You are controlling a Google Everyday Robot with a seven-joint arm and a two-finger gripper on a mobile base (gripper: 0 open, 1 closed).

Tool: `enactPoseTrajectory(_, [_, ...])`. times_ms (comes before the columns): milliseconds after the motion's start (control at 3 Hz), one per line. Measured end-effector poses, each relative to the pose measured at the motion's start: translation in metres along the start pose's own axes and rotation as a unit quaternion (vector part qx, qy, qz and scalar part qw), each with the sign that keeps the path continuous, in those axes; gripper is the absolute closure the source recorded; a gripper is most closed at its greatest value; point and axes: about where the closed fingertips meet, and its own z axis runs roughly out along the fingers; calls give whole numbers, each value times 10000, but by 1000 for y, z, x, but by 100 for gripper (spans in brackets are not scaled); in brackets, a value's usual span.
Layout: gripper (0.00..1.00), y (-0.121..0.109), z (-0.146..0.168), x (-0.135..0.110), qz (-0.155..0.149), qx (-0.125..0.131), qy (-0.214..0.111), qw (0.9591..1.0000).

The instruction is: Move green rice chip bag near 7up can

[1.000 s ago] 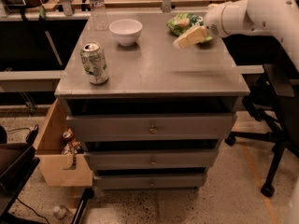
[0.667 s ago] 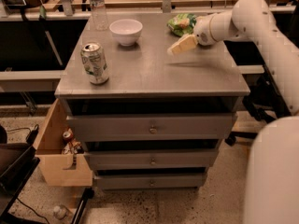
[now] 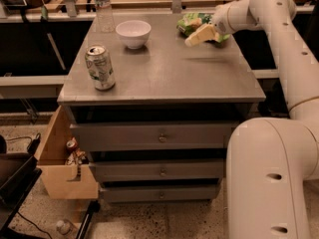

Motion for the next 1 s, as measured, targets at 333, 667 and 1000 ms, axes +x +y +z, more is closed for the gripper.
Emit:
enactPoseTrajectory(333, [0, -41, -49, -40, -344, 598, -170, 9975])
enactPoseTrajectory(667, [0, -41, -48, -39, -341, 591, -167, 9975])
enactPoseTrajectory(1000, [0, -52, -27, -37, -311, 929, 14, 9952])
